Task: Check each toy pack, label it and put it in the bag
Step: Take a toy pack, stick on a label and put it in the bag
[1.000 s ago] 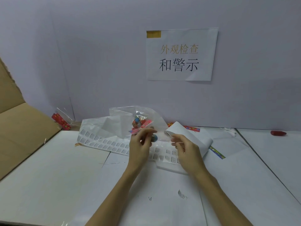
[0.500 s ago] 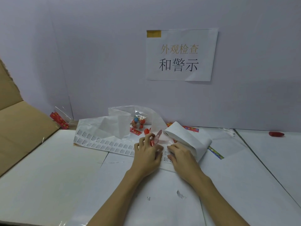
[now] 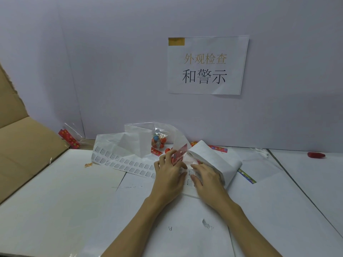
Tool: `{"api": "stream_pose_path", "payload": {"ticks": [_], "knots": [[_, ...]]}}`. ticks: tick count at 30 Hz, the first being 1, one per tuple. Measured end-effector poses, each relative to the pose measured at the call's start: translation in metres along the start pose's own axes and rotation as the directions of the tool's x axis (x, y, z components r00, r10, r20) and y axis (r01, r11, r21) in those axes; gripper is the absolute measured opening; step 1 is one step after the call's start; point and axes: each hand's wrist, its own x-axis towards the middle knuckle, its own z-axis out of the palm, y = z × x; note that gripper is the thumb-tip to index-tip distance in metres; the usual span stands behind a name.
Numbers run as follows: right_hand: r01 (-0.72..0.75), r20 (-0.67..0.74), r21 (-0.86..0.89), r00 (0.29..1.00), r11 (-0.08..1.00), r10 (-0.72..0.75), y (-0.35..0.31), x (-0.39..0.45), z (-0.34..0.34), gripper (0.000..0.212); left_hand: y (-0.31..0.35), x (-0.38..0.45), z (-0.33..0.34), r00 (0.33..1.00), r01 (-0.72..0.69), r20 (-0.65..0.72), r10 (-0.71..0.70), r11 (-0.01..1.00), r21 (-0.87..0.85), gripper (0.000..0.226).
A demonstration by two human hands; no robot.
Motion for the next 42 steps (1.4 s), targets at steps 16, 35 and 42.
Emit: {"api": "stream_pose_path", "payload": {"ticks": [16,35,42], "knots": [[0.051,-0.099,0.164,0.995,0.985,-0.035,-0.010,-0.001,-0.010,0.017,0.007,0.003,-0.008,0.988,0.141,-0.023,-0.150,0.964,-0.225,0.009],[0.122,-0.090,0.125,0.990,0.985,-0.111,-0.005,0.000,-0.016,0.011,0.001,0.000,-0.009,0.999,-0.012,0.046,0.015,0.997,-0.072,0.008],[0.264,-0.144,0.155,0.959,0.952,-0.243,-0.012,-0.005,-0.025,0.024,-0.004,0.002,-0.006,0.999,0.039,0.022,-0.038,0.997,-0.073,0.011]]}}
